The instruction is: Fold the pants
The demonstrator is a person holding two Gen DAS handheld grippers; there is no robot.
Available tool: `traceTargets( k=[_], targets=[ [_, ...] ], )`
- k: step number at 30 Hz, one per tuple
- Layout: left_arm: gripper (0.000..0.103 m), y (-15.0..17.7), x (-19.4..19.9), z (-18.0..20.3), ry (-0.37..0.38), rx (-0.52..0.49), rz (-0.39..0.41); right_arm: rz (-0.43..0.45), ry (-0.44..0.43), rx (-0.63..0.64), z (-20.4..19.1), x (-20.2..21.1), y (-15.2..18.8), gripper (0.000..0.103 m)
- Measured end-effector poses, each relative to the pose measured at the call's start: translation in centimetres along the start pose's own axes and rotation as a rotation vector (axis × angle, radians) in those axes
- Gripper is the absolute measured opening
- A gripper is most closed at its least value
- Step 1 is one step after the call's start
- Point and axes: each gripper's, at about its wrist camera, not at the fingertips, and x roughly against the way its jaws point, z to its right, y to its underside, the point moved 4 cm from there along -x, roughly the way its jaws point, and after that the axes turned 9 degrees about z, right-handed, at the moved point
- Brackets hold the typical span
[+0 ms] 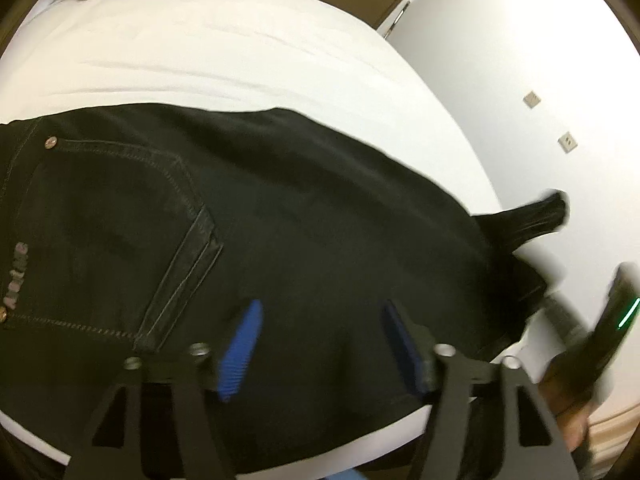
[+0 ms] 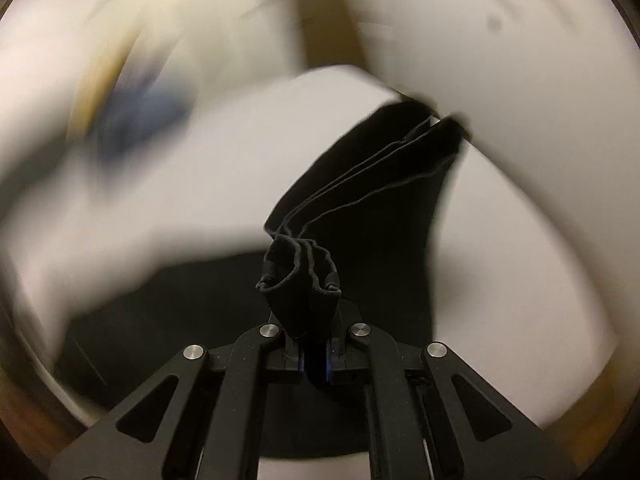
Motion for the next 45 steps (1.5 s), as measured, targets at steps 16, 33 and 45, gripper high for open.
traceTargets(
  k=[16,33,45],
  targets=[
    [0.095,-4.0,-8.9,7.4,0.181,0.01,-0.234,0.052,0.168,0.553,-11.3,1.8,5.6,0.005],
    [0.009,-6.3,-6.2,1.9,0.151,-0.096,-0.298,0.11,0.001,0.706,-19.8,6.2,7.3,0.005],
    [0.01,-5.2,-2.9,-5.0,0.025,-0.139,-0.278,0.078,-0.14,0.794,-23.8,5.1,8.3,0.005]
  ],
)
